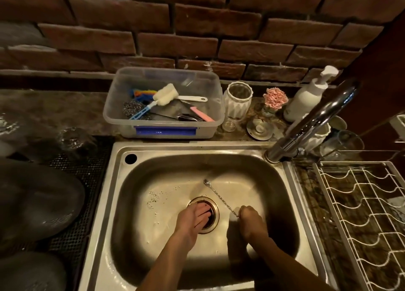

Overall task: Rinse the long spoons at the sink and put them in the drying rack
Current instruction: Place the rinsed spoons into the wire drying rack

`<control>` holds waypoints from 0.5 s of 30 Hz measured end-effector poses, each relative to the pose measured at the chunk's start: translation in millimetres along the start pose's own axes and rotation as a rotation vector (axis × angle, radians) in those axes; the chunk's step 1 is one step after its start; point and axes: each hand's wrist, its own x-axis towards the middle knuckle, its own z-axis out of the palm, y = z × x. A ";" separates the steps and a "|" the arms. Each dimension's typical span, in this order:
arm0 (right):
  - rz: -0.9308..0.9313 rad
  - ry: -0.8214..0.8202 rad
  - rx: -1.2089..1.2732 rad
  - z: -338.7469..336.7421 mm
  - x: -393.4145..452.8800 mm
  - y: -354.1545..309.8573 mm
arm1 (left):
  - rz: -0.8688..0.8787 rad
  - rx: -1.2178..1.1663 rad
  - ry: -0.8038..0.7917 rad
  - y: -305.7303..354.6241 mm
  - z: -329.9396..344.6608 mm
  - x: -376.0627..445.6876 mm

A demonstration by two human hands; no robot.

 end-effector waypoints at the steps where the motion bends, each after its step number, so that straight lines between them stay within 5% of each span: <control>1: 0.015 0.009 -0.014 1.9 -2.6 -1.6 | 0.002 0.006 -0.002 -0.7 -1.0 -0.3; 15: 0.067 -0.125 -0.054 -10.1 -30.8 -23.5 | -0.017 0.076 0.021 -13.5 1.7 -12.2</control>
